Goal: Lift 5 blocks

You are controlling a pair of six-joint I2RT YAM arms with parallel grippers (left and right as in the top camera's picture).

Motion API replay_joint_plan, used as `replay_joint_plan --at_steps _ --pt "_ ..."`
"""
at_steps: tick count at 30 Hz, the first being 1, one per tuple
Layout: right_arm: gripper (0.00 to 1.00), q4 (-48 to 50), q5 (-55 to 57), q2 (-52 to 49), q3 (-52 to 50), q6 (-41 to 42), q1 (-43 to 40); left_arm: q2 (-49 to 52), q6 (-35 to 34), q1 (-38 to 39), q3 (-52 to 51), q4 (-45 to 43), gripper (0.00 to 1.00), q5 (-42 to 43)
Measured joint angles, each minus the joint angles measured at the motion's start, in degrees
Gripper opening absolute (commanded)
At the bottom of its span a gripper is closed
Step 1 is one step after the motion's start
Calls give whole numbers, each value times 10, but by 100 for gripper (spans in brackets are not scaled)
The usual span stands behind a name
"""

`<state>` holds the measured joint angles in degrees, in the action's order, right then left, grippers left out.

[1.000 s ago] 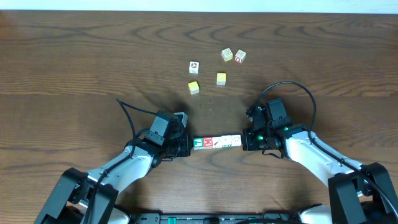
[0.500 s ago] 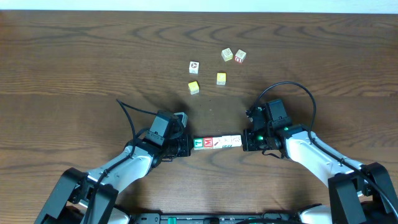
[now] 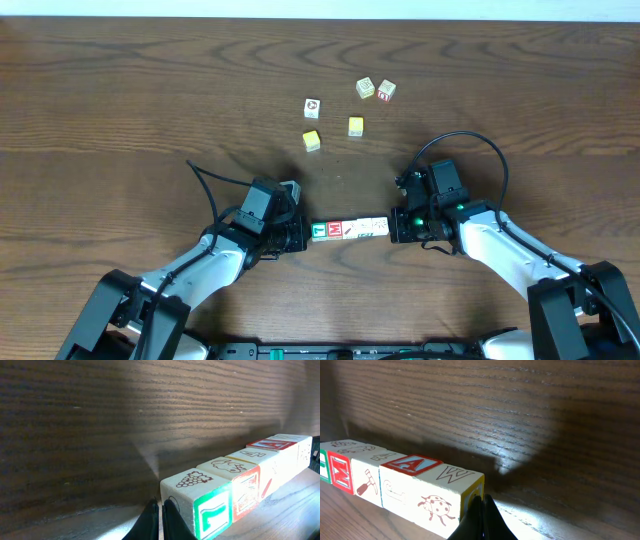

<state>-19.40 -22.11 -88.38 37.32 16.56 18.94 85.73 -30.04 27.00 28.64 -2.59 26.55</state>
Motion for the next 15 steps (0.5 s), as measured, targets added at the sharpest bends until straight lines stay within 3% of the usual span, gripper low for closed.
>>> replay_joint_plan --at_steps 15 --pt "1 -1 10 32 0 0 0 0 -2 0 4 0 7 3"
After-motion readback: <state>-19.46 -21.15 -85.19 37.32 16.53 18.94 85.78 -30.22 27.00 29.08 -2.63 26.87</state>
